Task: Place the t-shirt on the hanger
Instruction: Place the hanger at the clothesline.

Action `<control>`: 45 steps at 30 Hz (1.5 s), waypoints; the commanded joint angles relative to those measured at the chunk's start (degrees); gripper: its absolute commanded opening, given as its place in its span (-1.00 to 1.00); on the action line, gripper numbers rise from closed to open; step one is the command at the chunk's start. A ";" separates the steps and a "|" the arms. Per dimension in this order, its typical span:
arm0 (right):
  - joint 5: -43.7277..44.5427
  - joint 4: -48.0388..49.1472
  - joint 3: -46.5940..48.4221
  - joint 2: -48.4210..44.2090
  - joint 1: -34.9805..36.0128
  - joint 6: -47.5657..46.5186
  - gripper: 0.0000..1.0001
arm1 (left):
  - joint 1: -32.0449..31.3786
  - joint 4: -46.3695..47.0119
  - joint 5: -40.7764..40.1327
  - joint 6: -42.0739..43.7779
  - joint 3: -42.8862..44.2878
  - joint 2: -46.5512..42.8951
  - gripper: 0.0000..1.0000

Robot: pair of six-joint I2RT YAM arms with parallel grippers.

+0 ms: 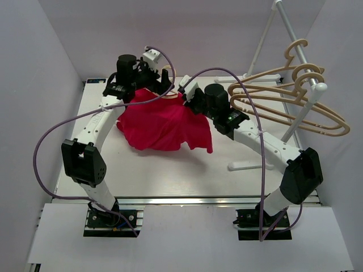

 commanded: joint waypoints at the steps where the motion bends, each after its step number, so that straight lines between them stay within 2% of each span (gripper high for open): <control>1: 2.03 6.43 0.10 -2.75 -0.19 1.16 -1.00 | -1.44 3.42 -6.75 -4.87 -2.43 -5.37 0.96; 6: -0.42 6.07 -1.99 -4.59 -0.19 0.46 -1.00 | -5.14 8.26 -15.46 -5.49 -7.80 -6.78 0.91; 10: -1.75 6.42 -3.94 -6.09 -0.01 0.37 -1.00 | -6.90 9.67 -19.51 -5.84 -8.33 -5.99 0.45; 13: -1.31 7.12 -4.82 -6.44 0.60 0.28 -1.00 | -7.60 10.73 -19.69 -5.76 -9.12 -5.73 0.36; 20: 3.09 7.39 -4.38 -5.30 1.39 1.93 -1.00 | -10.07 12.12 -23.99 -4.53 -10.96 -6.25 -0.37; 21: 3.09 6.87 -4.20 -5.30 1.48 2.73 -1.00 | -10.33 12.74 -24.52 -4.44 -11.41 -7.04 -0.63; 22: 3.26 6.08 -4.11 -5.39 1.48 3.61 -1.00 | -10.42 14.23 -25.48 -4.35 -11.76 -7.48 -0.78; 23: 3.44 5.81 -4.11 -5.73 1.57 5.44 -0.79 | -10.42 15.11 -26.27 -4.61 -12.72 -8.01 -0.94; 24: 3.61 5.29 -4.11 -6.43 1.48 6.25 -0.61 | -10.42 15.90 -26.63 -4.26 -13.25 -9.23 -1.00; 25: 3.61 4.58 -3.94 -6.96 1.57 7.12 -0.46 | -10.42 17.39 -27.76 -3.91 -13.95 -9.85 -1.00; 26: 3.35 3.27 -3.59 -7.40 1.57 8.00 -0.15 | -10.42 19.67 -28.04 -3.04 -15.27 -10.55 -1.00; 28: 1.07 2.03 -3.32 -9.33 1.57 8.98 0.36 | -10.42 22.31 -27.95 -1.46 -17.11 -12.92 -1.00; 29: 0.63 0.81 -2.97 -10.04 1.57 9.15 0.78 | -10.42 25.72 -27.86 0.12 -18.26 -13.89 -1.00; 30: -1.72 0.02 -2.62 -11.44 1.57 9.42 0.79 | -10.42 27.58 -27.69 1.26 -20.79 -14.86 -1.00; 34: -0.17 -3.33 -1.13 -14.78 1.57 11.00 0.79 | -10.42 35.49 -25.59 6.10 -25.29 -21.09 -1.00; 38: 5.01 -8.77 0.10 -16.11 1.48 9.86 0.79 | -10.33 36.13 -19.10 15.04 -27.05 -25.75 -1.00; 41: 7.83 -11.77 1.77 -16.46 1.31 8.03 0.79 | -10.33 30.44 -16.45 21.20 -23.82 -27.78 -1.00; 45: 4.59 -13.96 3.44 -16.64 -0.71 3.97 0.79 | -9.72 17.27 -9.25 27.46 -17.13 -29.01 -1.00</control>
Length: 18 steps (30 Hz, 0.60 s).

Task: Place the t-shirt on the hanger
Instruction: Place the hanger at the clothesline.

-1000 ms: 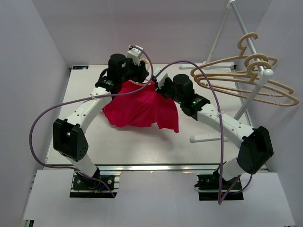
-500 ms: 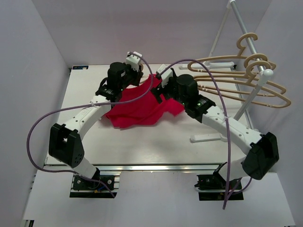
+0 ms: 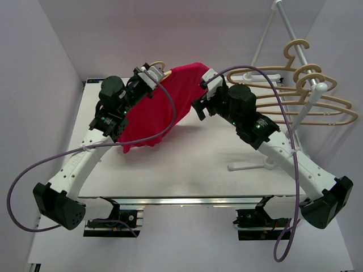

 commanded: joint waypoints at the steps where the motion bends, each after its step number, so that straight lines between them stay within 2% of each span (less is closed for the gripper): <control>1: -1.16 -3.41 4.23 -0.57 -1.98 -3.77 0.79 | 0.53 -9.27 7.90 10.12 6.50 -3.09 -1.00; 6: -5.21 -2.45 4.68 -1.71 -6.90 -6.05 0.78 | 0.71 -15.97 8.97 16.20 7.65 -6.78 -1.00; 10: -11.70 -2.71 3.89 -2.50 -9.10 -9.47 0.78 | 1.15 -20.09 8.17 19.19 8.27 -8.71 -1.00; 14: -21.00 -4.29 5.81 0.73 -10.33 -13.44 0.74 | 1.32 -23.35 11.76 20.69 9.06 -10.12 -1.00; 18: -31.04 -8.59 12.48 5.66 -10.78 -16.16 0.70 | 1.32 -25.46 13.53 21.13 9.76 -10.22 -1.00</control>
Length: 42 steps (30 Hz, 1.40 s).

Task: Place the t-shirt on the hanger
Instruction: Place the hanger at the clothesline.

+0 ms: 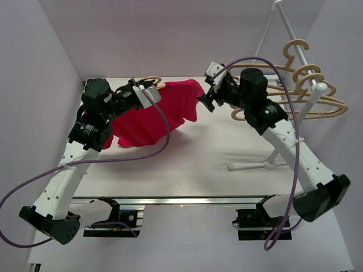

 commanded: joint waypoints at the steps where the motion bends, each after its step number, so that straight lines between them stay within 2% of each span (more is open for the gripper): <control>1: -12.08 -2.89 6.29 3.28 -0.42 -5.19 0.72 | 0.25 -2.51 3.74 2.92 3.38 -1.28 -1.00; 2: -16.36 -3.68 7.43 4.77 -0.50 -6.16 0.73 | 0.25 -2.96 4.09 3.02 3.64 -0.75 -1.00; 6: -23.51 -6.06 13.31 8.82 -0.42 -6.43 0.73 | 0.34 -7.00 7.95 3.54 5.67 1.10 -1.00; 9: -27.81 -9.48 18.85 13.12 -0.42 -6.34 0.69 | 0.43 -5.26 9.89 3.46 4.09 1.02 -1.00; 14: -37.82 -19.49 28.16 20.59 -0.33 -7.48 0.60 | 0.52 -5.42 12.79 2.75 4.34 2.41 -1.00; 20: -39.25 -23.64 29.15 22.63 1.25 -7.92 0.39 | 0.52 -4.63 14.03 2.40 4.35 4.18 -1.00; 24: -34.61 -22.85 28.01 22.01 3.01 -4.94 0.09 | 0.52 -3.84 14.20 1.96 3.91 4.88 -1.00; 26: -30.91 -22.59 27.22 21.31 4.24 -3.27 -0.20 | 0.52 -2.53 14.12 1.70 3.21 4.79 -1.00; 27: -29.77 -21.80 26.26 21.05 4.68 -2.48 -0.46 | 0.52 -1.91 13.94 1.61 2.34 4.71 -1.00; 29: -27.31 -21.18 25.55 20.26 5.21 -0.29 -0.75 | 0.52 -1.46 13.50 1.43 2.06 4.97 -1.00; 30: -26.25 -20.66 25.20 20.08 5.30 0.42 -1.00 | 0.52 -1.64 13.68 1.43 2.50 5.14 -1.00; 38: -21.59 -19.60 24.14 19.38 5.56 2.09 -1.00 | 0.52 0.11 14.56 1.09 1.45 4.35 -1.00; 40: -19.58 -17.67 22.57 18.33 5.56 5.25 -1.00 | 0.52 0.73 13.42 -0.23 1.27 4.35 -0.58; 42: -17.20 -14.42 21.07 17.27 5.47 8.84 -1.00 | 0.52 1.69 12.28 -1.37 0.57 4.35 -0.03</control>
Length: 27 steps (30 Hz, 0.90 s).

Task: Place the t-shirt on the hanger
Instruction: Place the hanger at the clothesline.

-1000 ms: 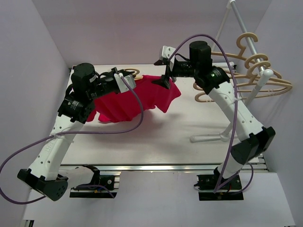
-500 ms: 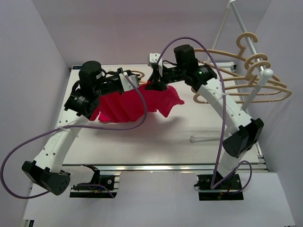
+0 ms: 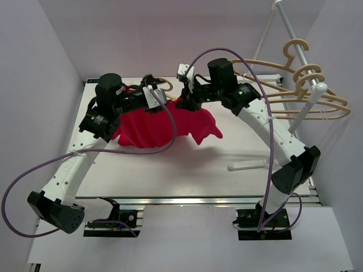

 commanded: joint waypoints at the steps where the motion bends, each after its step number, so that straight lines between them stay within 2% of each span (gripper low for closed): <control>1: 7.63 6.11 -2.06 -3.67 0.12 7.20 -1.00 | 0.12 5.35 -1.76 -2.34 -1.00 -2.20 0.62; 2: 9.13 7.60 -3.28 -4.11 0.20 8.25 -1.00 | 0.12 7.44 -2.38 -2.95 -2.57 -2.47 0.94; 3: 10.89 8.39 -3.91 -4.55 0.12 9.39 -1.00 | 0.12 9.03 -2.99 -4.70 -3.63 -2.82 0.96; 9: 22.49 10.07 -5.41 -5.96 0.21 17.48 -1.00 | 0.12 22.91 -8.53 -12.43 -13.11 -7.65 0.96; 12: 34.43 11.56 -4.01 -5.88 0.20 23.81 -1.00 | 0.12 28.37 -11.78 -15.95 -16.90 -10.46 0.96; 13: 41.07 12.52 -3.22 -5.53 0.12 25.12 -1.00 | 0.12 29.34 -13.00 -16.83 -17.61 -11.08 0.96; 18: 52.11 13.50 2.67 -4.82 0.21 33.21 -1.00 | 0.12 34.00 -19.59 -20.79 -20.95 -14.76 0.96; 23: 68.01 19.02 5.57 -3.51 0.38 32.44 -1.00 | 0.12 37.51 -22.77 -22.82 -26.13 -19.07 0.96; 24: 71.78 19.82 7.15 -1.33 0.82 30.87 -1.00 | 0.12 38.13 -23.29 -23.34 -26.84 -20.21 0.97; 25: 79.73 20.44 11.69 0.00 1.17 29.54 -1.00 | 0.12 39.09 -23.56 -23.78 -27.80 -20.57 0.96; 27: 86.90 23.25 16.72 5.16 2.31 23.69 -1.00 | 0.12 39.28 -24.09 -24.57 -28.16 -21.01 0.96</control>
